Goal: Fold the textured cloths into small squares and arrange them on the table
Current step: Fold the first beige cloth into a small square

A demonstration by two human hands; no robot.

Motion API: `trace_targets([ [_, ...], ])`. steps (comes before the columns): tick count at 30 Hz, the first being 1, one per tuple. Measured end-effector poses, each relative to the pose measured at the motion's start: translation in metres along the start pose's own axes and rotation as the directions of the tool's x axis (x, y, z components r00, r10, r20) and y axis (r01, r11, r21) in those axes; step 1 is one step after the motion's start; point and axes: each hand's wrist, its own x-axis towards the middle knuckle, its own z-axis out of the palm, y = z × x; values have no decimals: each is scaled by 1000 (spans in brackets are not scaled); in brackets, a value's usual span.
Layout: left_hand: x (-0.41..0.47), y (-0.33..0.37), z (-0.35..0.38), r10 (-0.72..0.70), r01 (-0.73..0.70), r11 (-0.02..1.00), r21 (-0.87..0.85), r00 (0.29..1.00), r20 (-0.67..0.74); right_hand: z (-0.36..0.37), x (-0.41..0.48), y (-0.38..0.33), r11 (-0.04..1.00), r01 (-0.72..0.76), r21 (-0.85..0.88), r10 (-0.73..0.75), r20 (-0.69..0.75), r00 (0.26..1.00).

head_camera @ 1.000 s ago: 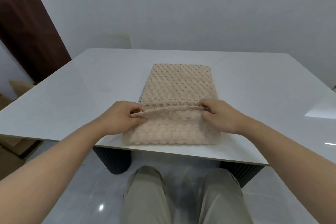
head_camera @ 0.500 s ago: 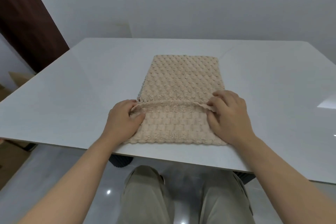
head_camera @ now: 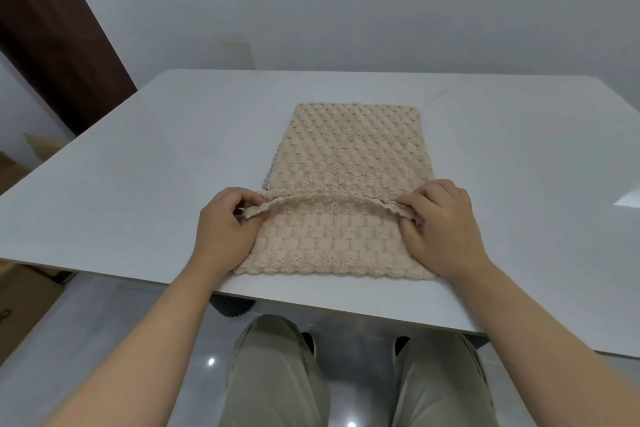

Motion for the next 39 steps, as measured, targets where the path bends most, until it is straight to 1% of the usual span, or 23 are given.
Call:
trace_targets([
  [4, -1, 1, -1, -49, 48, 996, -77, 999, -15, -1, 0, 0, 999, -14, 40, 14, 7, 1000],
  [8, -4, 4, -5, -68, 67, 993, -101, 998, -6, -6, 0, -2, 998, -26, 61, 22, 67, 998],
  [11, -4, 7, -12, -17, 18, 1000, -22, 999, 43, -13, 2, -4, 996, -49, 75, 38, 146, 988],
  [14, 2, 20, -27, 17, -21, 999, 35, 993, 117, -31, 13, -10, 993, -63, 97, 36, 263, 964],
  [18, 12, 43, -54, 10, -19, 999, 42, 975, 221, -58, 41, -19, 962, -191, 196, 89, 435, 896],
  [21, 23, 54, -72, -7, -29, 994, 103, 944, 330, -77, 63, -25, 964, -217, 152, 91, 581, 809],
  [23, 29, 59, -81, -3, -50, 989, 140, 934, 357, -89, 75, -29, 970, -211, 121, 81, 658, 749],
  [24, 31, 62, -85, 0, -56, 988, 145, 933, 361, -95, 80, -30, 970, -211, 117, 77, 679, 730],
  [27, 38, 67, -96, 15, -86, 980, 182, 932, 363, -108, 92, -32, 966, -217, 141, 57, 702, 710],
  [30, 42, 72, -106, 13, -105, 967, 233, 931, 365, -116, 99, -33, 973, -186, 135, 31, 726, 688],
  [35, 45, 81, -118, 17, -106, 965, 241, 939, 344, -122, 106, -40, 976, -182, 117, 54, 681, 730],
  [39, 43, 83, -123, -40, -43, 971, 235, 940, 339, -127, 108, -41, 967, -211, 146, 56, 681, 730],
])
